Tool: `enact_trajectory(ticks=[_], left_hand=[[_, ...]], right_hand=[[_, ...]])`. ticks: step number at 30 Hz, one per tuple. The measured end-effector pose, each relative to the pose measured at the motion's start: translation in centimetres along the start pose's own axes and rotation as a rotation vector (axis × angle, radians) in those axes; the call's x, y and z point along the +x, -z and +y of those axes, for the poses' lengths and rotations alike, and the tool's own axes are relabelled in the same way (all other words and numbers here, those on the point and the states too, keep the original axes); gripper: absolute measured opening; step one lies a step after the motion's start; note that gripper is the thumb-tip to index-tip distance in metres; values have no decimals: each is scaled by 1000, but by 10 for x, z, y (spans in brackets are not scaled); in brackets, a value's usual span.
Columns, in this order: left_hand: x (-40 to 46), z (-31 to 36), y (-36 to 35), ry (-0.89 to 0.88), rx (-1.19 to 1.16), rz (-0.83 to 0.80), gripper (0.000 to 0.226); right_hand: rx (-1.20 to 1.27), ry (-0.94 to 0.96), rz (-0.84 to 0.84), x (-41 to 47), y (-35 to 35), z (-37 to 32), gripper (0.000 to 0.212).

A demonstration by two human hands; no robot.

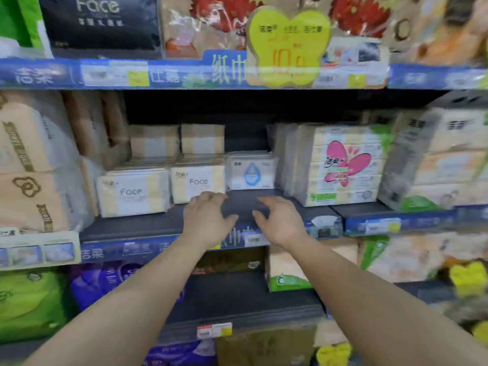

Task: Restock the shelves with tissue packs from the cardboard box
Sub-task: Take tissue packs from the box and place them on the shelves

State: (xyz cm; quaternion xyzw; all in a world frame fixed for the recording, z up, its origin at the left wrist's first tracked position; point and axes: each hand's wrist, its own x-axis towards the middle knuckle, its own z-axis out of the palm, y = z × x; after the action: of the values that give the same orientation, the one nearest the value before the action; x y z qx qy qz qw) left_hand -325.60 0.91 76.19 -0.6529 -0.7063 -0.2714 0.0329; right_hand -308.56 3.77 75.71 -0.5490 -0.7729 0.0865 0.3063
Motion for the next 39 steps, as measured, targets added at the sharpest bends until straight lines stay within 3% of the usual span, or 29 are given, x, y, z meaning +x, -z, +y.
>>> enact_trajectory(ticks=[8, 13, 19, 31, 39], left_hand=[[-88, 270, -94, -404, -75, -357, 65], [-146, 429, -129, -627, -151, -418, 63], [-188, 576, -182, -841, -205, -511, 58], [-158, 861, -320, -1059, -294, -670, 67], [-169, 1028, -397, -1113, -350, -737, 69]], right_hand=[[-270, -339, 59, -164, 181, 207, 53], [-372, -556, 143, -261, 279, 300, 52], [-425, -779, 236, -342, 348, 399, 54], [-432, -1095, 382, -372, 495, 631, 53], [-369, -1183, 474, -384, 569, 769, 50]])
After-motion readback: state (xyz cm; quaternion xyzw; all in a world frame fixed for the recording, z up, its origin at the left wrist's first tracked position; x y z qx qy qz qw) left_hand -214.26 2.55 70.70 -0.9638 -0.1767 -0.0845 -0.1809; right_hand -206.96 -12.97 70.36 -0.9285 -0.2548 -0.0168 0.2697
